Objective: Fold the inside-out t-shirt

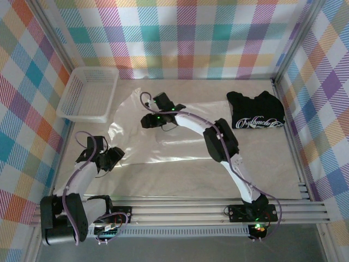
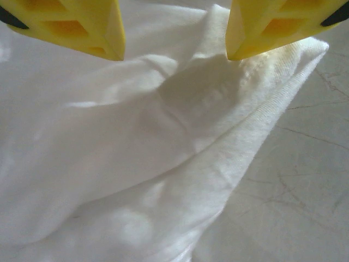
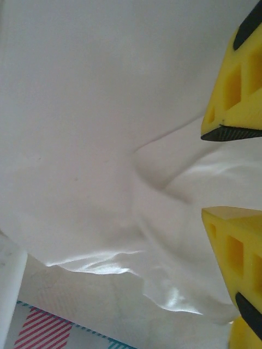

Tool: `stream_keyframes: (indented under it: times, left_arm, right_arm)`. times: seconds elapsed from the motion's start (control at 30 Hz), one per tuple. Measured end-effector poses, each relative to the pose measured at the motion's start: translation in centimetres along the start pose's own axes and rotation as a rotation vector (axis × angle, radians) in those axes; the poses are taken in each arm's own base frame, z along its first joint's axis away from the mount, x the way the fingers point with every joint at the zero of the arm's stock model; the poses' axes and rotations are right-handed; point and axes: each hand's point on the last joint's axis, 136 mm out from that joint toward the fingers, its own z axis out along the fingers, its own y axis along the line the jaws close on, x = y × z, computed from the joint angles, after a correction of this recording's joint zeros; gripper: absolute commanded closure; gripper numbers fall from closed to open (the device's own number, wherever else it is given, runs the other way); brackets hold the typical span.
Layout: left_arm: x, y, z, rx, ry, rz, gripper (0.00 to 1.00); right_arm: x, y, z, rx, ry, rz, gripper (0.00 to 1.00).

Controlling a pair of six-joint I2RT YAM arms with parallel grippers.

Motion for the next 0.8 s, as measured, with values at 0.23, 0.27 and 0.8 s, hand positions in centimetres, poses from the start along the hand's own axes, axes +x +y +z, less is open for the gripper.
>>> stream_keyframes:
  times: [0.23, 0.27, 0.8]
  left_arm:
    - [-1.7, -5.0, -1.7, 0.112, -0.053, 0.087, 0.53]
    - [-1.7, -6.0, -1.6, 0.124, -0.044, 0.109, 0.55]
    - [-3.6, -11.6, 7.8, 0.027, 0.036, 0.251, 0.68]
  right_arm:
    - [1.9, 0.3, -8.1, 0.067, -0.055, -0.042, 0.59]
    - [2.5, 0.2, -8.9, 0.082, -0.058, -0.042, 0.59]
    - [17.3, -8.7, -12.4, 0.335, 0.168, 0.24, 0.81]
